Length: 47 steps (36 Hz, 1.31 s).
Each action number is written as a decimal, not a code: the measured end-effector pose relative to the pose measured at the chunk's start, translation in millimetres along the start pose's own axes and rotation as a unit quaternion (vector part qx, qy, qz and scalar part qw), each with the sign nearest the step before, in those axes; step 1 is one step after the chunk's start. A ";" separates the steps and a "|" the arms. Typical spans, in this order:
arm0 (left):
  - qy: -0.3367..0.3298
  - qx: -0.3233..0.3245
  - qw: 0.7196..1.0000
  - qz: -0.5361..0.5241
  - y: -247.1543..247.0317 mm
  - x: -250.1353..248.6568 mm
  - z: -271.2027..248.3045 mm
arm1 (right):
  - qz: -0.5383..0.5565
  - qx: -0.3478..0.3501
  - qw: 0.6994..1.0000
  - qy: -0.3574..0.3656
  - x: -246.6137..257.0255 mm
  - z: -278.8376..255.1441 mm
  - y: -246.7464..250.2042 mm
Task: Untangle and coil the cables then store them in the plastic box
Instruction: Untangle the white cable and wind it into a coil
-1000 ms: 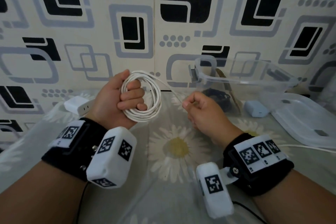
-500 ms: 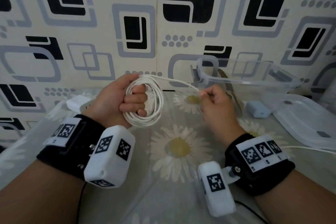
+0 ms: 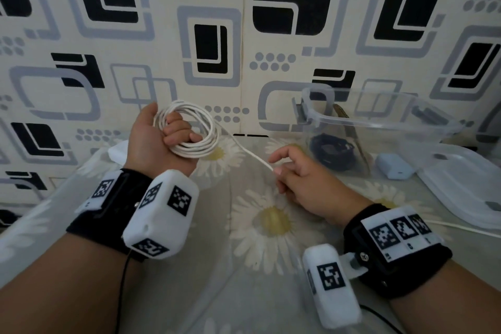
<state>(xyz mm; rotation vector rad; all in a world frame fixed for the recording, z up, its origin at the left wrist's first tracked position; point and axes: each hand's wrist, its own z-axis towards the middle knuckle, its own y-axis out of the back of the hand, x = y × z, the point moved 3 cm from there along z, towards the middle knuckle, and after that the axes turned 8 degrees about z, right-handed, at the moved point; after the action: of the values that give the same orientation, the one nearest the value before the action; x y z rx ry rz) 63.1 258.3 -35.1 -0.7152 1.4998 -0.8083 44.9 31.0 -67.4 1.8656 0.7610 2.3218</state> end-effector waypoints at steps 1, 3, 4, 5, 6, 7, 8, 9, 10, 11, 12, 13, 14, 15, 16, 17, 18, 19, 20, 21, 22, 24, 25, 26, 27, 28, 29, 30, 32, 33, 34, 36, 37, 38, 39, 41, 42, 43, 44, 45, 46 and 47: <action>-0.007 -0.014 1.000 -0.014 3.1 -0.6 0.9 | -0.010 0.000 1.000 0.004 1.1 -0.4 0.2; -0.018 -0.035 0.999 -0.029 7.8 -0.6 2.5 | -0.035 0.012 0.999 0.015 3.3 -2.3 -0.9; -0.025 -0.040 0.998 -0.032 9.3 -0.4 2.8 | -0.041 0.020 0.999 0.018 4.1 -3.2 -1.7; -0.032 -0.042 0.998 -0.036 10.2 0.0 3.0 | -0.041 0.025 0.999 0.020 5.1 -4.3 -2.0; -0.037 -0.039 0.998 -0.043 10.2 0.3 2.9 | -0.038 0.028 0.999 0.021 6.1 -4.7 -2.2; -0.040 -0.032 0.997 -0.054 9.9 0.6 2.8 | -0.033 0.029 0.999 0.022 7.1 -5.4 -2.0; -0.041 -0.022 0.997 -0.067 8.8 0.8 2.4 | -0.026 0.032 0.999 0.024 8.2 -6.0 -1.9; -0.041 -0.011 0.996 -0.076 7.6 1.2 2.1 | -0.022 0.036 0.999 0.028 9.3 -6.3 -2.1; -0.041 -0.001 0.996 -0.079 6.2 1.8 1.8 | -0.018 0.042 0.998 0.035 10.9 -7.1 -2.4; -0.042 0.009 0.996 -0.073 4.6 3.2 1.5 | -0.016 0.049 0.998 0.043 12.5 -7.9 -2.9; -0.043 0.016 0.997 -0.061 2.9 5.2 1.3 | -0.013 0.058 0.997 0.053 14.3 -9.1 -3.5; -0.044 0.023 0.998 -0.044 0.6 7.6 0.9 | -0.009 0.064 0.996 0.062 15.9 -10.0 -3.9; -0.043 0.031 0.998 -0.020 -2.2 10.3 0.2 | -0.004 0.066 0.995 0.071 17.5 -10.8 -3.9; -0.043 0.040 0.998 0.013 -5.4 13.3 -0.6 | 0.000 0.064 0.995 0.081 18.9 -11.4 -3.3; -0.044 0.048 0.997 0.051 -8.6 16.2 -1.8 | 0.002 0.058 0.994 0.092 20.1 -11.7 -2.7; -0.046 0.056 0.994 0.087 -11.6 19.2 -3.0 | 0.000 0.052 0.993 0.105 21.4 -11.9 -2.0; -0.049 0.065 0.990 0.118 -14.5 21.8 -4.5 | -0.005 0.047 0.992 0.118 22.8 -11.9 -1.7; -0.053 0.074 0.985 0.146 -17.0 24.4 -6.2 | -0.011 0.041 0.990 0.134 24.2 -11.7 -1.5; -0.055 0.084 0.980 0.173 -19.8 27.5 -7.9 | -0.017 0.035 0.988 0.151 25.5 -11.8 -0.8; -0.056 0.092 0.974 0.199 -22.5 30.9 -9.5 | -0.020 0.029 0.985 0.168 27.1 -11.8 -0.3; -0.056 0.101 0.968 0.223 -24.7 34.0 -10.9 | -0.024 0.026 0.982 0.184 28.7 -12.1 0.1; -0.053 0.120 0.955 0.266 -28.5 39.8 -13.0 | -0.035 0.020 0.977 0.210 31.5 -12.4 0.2; -0.052 0.132 0.947 0.287 -29.7 42.6 -13.5 | -0.042 0.017 0.974 0.222 32.7 -12.4 0.1; -0.049 0.144 0.939 0.308 -31.0 45.5 -14.7 | -0.049 0.014 0.970 0.236 33.8 -12.3 -0.2; -0.044 0.151 0.931 0.328 -31.8 49.1 -15.3 | -0.057 0.011 0.967 0.250 34.7 -12.0 -0.5; -0.039 0.154 0.924 0.347 -33.0 52.8 -16.1 | -0.066 0.007 0.962 0.264 35.5 -11.9 -0.7; -0.036 0.153 0.919 0.363 -33.5 56.4 -16.6 | -0.075 0.004 0.958 0.278 36.2 -11.8 -1.1; -0.032 0.148 0.915 0.373 -34.0 58.9 -16.9 | -0.085 0.001 0.953 0.290 36.7 -11.6 -1.3; -0.031 0.139 0.913 0.383 -33.5 60.5 -16.3 | -0.101 -0.005 0.947 0.306 37.2 -11.5 -0.8; -0.032 0.137 0.912 0.386 -32.5 60.0 -15.8 | -0.104 -0.007 0.945 0.310 37.6 -11.6 -0.5; -0.034 0.136 0.910 0.389 -31.4 58.8 -15.7 | -0.104 -0.010 0.944 0.314 38.2 -11.6 -0.3; -0.040 0.123 0.912 0.389 -30.5 56.4 -16.0 | -0.103 -0.017 0.942 0.320 39.2 -11.6 0.7; -0.043 0.115 0.914 0.386 -30.6 55.4 -16.2 | -0.104 -0.019 0.941 0.321 39.5 -11.6 1.1; -0.044 0.109 0.917 0.381 -30.9 54.5 -16.1 | -0.104 -0.021 0.941 0.321 39.8 -11.7 1.4; -0.045 0.103 0.920 0.376 -30.6 53.5 -15.6 | -0.103 -0.021 0.942 0.320 40.0 -12.1 1.7; -0.041 0.092 0.924 0.370 -29.2 51.2 -14.5 | -0.097 -0.022 0.942 0.321 40.5 -13.6 2.1; -0.036 0.087 0.925 0.368 -27.9 50.0 -14.0 | -0.092 -0.019 0.942 0.321 41.0 -14.2 1.9; -0.032 0.081 0.925 0.369 -26.7 49.2 -13.3 | -0.086 -0.015 0.943 0.320 41.8 -15.2 1.3; -0.031 0.075 0.924 0.373 -26.1 48.9 -13.2 | -0.083 -0.011 0.944 0.319 42.6 -15.7 1.0; -0.032 0.074 0.921 0.382 -26.4 49.2 -13.8 | -0.082 -0.009 0.945 0.318 42.9 -16.0 1.1; -0.034 0.074 0.915 0.394 -27.1 49.6 -14.7 | -0.084 -0.009 0.944 0.318 42.9 -15.9 1.6; -0.038 0.077 0.907 0.412 -28.0 50.6 -15.4 | -0.090 -0.012 0.943 0.319 42.7 -15.6 2.0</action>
<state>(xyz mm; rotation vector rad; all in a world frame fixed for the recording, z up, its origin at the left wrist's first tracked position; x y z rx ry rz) 43.0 202.2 -40.2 0.0425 1.4603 -0.2337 19.7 39.0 -30.4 0.9514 0.8948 2.7948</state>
